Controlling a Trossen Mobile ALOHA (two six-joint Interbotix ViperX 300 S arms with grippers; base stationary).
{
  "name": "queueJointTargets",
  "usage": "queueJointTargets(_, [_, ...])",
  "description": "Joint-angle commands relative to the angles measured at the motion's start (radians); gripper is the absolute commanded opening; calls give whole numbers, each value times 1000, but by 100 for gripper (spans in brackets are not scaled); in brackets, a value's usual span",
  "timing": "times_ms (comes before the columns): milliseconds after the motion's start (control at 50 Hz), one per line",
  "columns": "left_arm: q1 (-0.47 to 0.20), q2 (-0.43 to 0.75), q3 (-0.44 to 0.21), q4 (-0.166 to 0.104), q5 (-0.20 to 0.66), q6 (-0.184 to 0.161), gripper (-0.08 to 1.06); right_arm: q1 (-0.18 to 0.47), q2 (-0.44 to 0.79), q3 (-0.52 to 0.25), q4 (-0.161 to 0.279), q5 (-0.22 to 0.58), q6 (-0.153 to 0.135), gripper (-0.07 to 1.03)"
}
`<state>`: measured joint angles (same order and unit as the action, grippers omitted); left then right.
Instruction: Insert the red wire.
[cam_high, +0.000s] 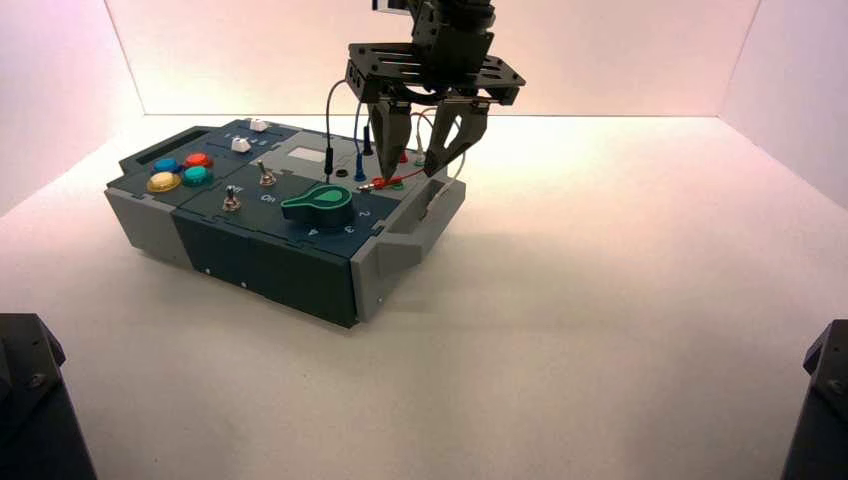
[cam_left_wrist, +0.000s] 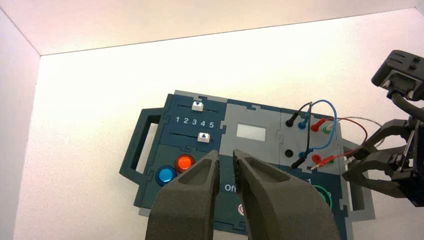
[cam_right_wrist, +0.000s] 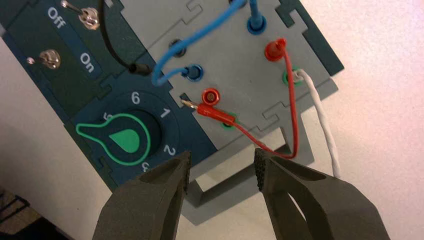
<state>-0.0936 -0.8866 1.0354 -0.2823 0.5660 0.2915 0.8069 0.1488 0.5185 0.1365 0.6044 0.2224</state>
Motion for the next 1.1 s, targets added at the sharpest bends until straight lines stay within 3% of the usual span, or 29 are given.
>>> queueJointTargets(20, [2,3,-12,0,-6,2,17,-3,-46,-6,2,-9,5,66])
queueJointTargets(1100, [2,-12,-9,2,-9,2,17,-3,-6,-11,2,-124,-5,67])
